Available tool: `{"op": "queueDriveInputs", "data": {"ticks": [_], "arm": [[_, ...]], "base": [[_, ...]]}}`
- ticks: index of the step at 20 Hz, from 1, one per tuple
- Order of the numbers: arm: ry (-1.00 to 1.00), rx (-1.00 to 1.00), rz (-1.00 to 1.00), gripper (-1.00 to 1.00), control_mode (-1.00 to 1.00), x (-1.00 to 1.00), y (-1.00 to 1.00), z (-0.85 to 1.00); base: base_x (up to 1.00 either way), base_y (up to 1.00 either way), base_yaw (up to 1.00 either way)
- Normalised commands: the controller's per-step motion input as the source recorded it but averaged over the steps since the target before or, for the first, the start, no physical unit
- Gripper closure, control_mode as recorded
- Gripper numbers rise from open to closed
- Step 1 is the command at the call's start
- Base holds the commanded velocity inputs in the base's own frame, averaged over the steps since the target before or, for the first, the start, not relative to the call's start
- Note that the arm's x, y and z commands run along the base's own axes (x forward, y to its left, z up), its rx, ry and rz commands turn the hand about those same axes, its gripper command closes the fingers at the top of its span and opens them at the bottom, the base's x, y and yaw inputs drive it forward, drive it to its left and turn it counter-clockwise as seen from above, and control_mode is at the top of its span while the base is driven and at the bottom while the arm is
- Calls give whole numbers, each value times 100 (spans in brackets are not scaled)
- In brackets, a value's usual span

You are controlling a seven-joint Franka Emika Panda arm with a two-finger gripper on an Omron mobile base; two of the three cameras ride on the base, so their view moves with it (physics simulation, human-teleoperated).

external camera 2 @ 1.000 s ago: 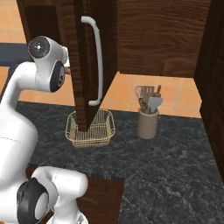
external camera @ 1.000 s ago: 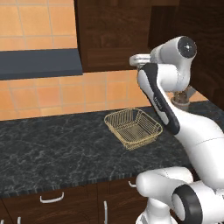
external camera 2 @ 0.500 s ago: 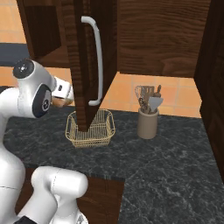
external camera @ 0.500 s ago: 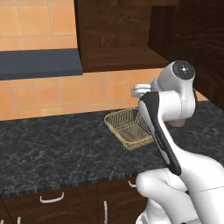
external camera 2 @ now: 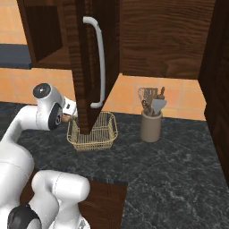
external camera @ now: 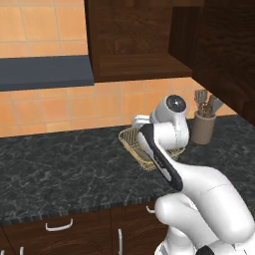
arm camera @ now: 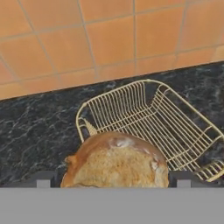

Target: Open the cabinet, pick up the bread from the cabinet and place it in the basket. Then move the basket to the dining counter.

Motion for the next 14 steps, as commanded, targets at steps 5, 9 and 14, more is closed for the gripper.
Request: {"op": "queueDriveInputs", "data": {"ticks": [5, 9, 14], "arm": [[2, 0, 0, 100, -100, 68, 9, -94], [3, -2, 1, 100, -100, 31, -8, -74], [1, -2, 0, 100, -100, 25, -11, -5]], "base": [[0, 0, 0], [0, 0, 0], [0, 0, 0]]}}
